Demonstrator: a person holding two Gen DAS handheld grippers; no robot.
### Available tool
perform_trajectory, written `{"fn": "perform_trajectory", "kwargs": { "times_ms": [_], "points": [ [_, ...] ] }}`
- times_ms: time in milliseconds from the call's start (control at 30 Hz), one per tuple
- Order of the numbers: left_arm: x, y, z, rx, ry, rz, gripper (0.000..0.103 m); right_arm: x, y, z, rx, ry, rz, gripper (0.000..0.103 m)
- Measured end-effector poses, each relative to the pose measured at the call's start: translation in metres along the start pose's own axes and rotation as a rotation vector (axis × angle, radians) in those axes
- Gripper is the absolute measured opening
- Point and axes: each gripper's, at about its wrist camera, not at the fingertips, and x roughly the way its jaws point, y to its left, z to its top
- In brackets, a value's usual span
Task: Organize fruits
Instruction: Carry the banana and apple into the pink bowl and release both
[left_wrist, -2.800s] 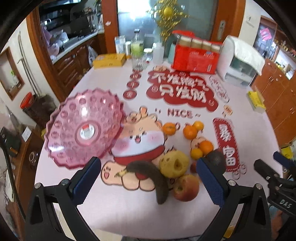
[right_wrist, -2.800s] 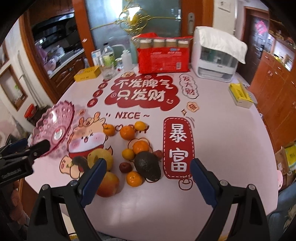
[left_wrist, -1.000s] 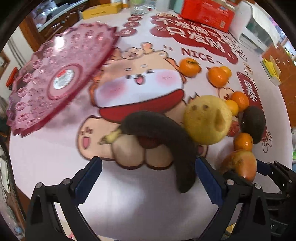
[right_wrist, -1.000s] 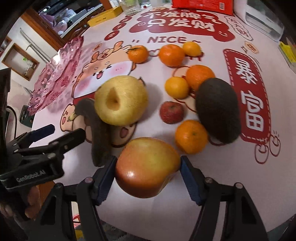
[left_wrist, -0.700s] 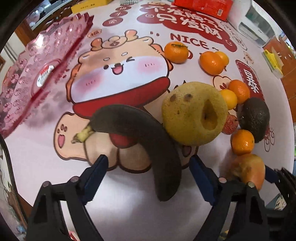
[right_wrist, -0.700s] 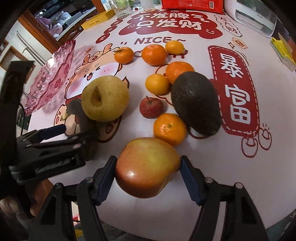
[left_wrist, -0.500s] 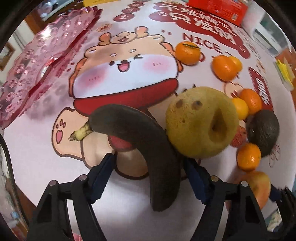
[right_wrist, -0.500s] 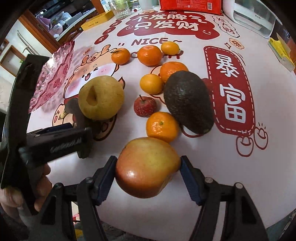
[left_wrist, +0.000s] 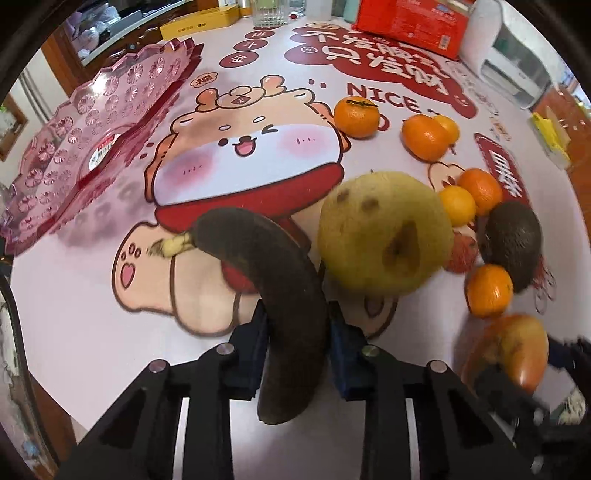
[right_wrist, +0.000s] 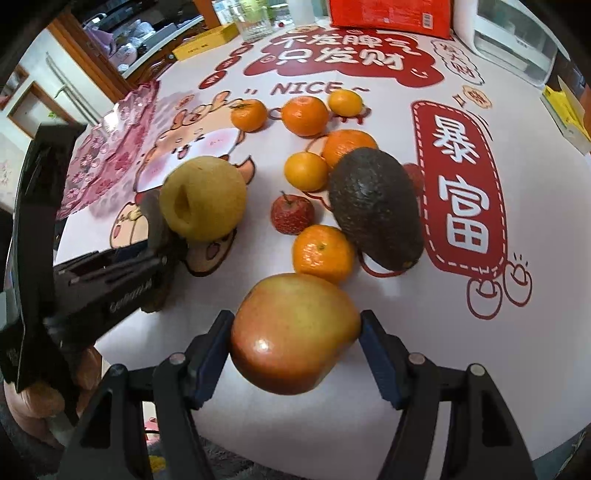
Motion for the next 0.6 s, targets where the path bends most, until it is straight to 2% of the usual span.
{"fn": "perform_trajectory", "kwargs": {
  "times_ms": [133,267,467,600],
  "points": [
    [-0.019,0.015,-0.017,0.019,-0.036,-0.036,0.028,-0.003,0.012,0.003,-0.04,-0.016,0.018,0.069],
    [-0.049,0.028,-0.022,0.026,-0.104,-0.044,0.028,-0.008,0.026,0.006,-0.072,-0.031,0.027,0.069],
    [-0.098,0.04,-0.008,0.039,-0.211,-0.041,0.028,-0.027,0.051,0.021,-0.121,-0.095,0.048,0.068],
    [-0.134,0.054,0.005,0.054,-0.27,-0.01,0.028,-0.049,0.075,0.039,-0.159,-0.159,0.064,0.069]
  ]
}}
